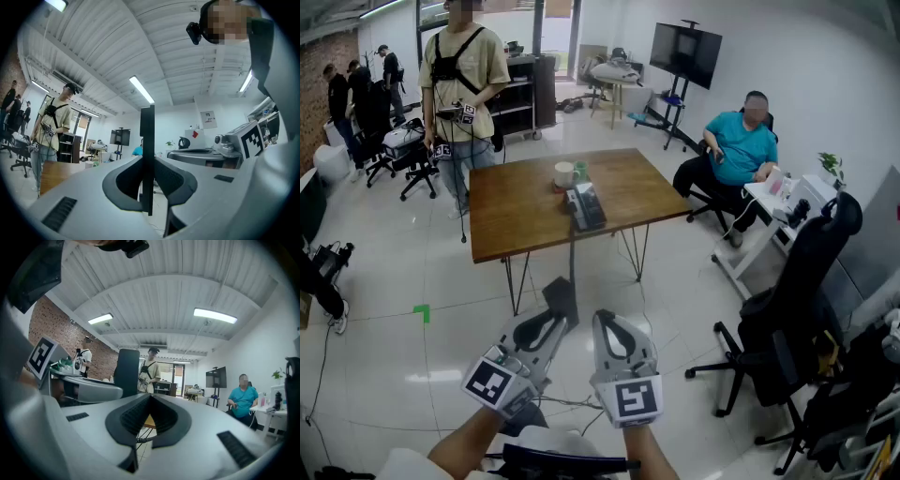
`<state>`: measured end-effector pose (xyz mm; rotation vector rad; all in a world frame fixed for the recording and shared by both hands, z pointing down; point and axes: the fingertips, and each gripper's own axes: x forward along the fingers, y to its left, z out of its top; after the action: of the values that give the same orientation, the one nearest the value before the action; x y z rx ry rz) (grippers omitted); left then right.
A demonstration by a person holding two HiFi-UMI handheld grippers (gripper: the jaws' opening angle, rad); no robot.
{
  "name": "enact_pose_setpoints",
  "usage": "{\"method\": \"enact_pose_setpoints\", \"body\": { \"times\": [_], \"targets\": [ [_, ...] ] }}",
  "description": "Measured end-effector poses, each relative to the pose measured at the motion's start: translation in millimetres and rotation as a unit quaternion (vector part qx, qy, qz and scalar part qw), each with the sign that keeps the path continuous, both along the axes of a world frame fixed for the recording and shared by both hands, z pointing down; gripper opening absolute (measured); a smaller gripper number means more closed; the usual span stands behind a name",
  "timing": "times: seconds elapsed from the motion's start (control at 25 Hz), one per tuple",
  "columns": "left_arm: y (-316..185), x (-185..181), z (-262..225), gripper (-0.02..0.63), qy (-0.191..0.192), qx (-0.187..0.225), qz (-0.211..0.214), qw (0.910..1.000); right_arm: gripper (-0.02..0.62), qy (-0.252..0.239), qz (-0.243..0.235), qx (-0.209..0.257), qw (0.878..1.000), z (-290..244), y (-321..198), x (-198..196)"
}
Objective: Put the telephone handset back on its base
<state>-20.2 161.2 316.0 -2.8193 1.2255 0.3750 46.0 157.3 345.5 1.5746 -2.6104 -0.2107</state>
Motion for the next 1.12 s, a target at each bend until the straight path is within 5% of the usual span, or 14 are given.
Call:
{"method": "enact_pose_setpoints", "body": {
  "times": [0.52,1.12],
  "targets": [
    [-20.8,10.8,1.8,0.064,-0.010,-0.018,0.000,0.9998,0.005,-0.014,0.002,-0.004,1.000,-1.4,-18.5,13.2],
    [-93.8,15.1,-3.0,0.064,0.003,0.014,-0.011,0.9998,0.005,-0.016,0.012,-0.001,1.000,-2.8,-91.5,7.1]
  ]
}}
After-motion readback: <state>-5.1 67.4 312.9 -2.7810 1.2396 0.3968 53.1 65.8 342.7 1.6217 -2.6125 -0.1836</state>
